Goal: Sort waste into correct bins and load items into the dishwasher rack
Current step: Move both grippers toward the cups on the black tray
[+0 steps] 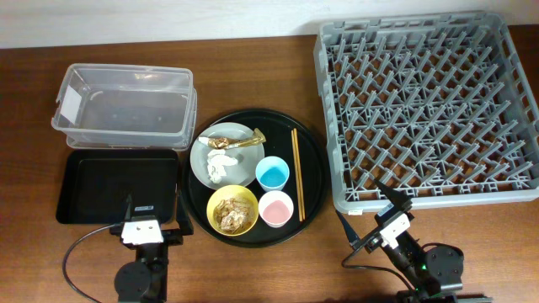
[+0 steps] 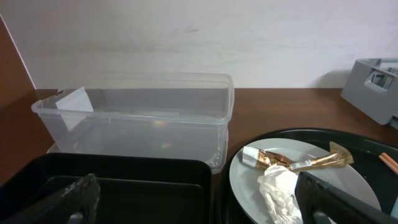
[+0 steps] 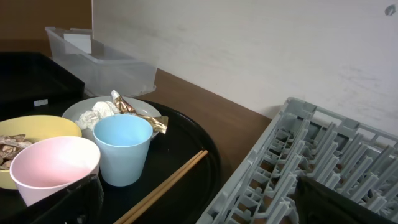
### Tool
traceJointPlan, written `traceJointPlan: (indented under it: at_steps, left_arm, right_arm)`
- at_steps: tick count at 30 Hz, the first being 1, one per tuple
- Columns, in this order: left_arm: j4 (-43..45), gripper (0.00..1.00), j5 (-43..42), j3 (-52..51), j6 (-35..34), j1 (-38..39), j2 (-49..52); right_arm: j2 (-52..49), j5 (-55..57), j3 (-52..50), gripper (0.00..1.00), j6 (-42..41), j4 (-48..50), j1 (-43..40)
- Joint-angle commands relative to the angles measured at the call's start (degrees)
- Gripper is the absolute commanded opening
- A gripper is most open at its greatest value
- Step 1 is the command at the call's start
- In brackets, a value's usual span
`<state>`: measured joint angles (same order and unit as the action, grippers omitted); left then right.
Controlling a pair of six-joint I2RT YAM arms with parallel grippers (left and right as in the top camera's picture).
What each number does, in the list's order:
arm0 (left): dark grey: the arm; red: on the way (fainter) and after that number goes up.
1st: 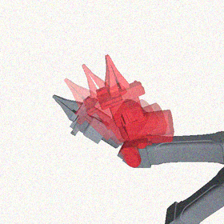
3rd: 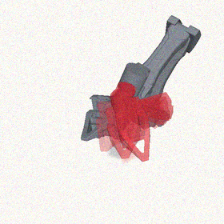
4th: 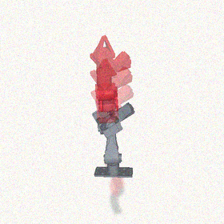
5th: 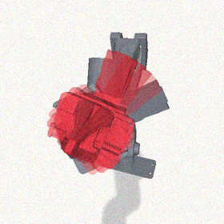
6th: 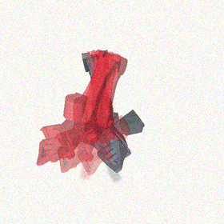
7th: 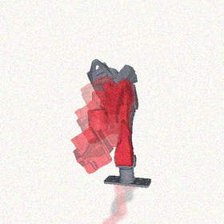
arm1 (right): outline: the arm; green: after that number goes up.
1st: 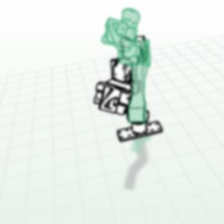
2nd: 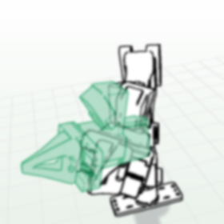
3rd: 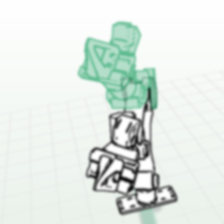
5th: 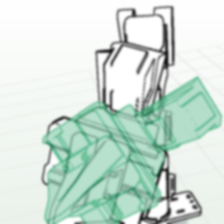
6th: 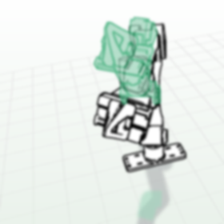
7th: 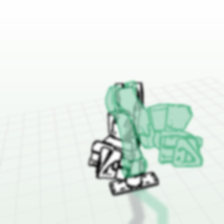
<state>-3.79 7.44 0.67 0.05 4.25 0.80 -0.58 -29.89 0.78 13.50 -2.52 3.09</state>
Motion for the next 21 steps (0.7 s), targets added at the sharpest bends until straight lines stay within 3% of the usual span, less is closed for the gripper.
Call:
traceJointPlan:
  at_steps: [1,21]
  left_arm:
    - [-0.20,0.99,-0.39,-0.15,0.87,-0.31,-0.46]
    - [-0.28,0.99,-0.85,-0.15,0.85,-0.31,-0.46]
  right_arm:
    - [0.37,-0.31,-0.46,0.99,-0.42,-0.07,0.33]
    - [0.37,-0.33,-0.46,0.99,-0.44,1.40,0.33]
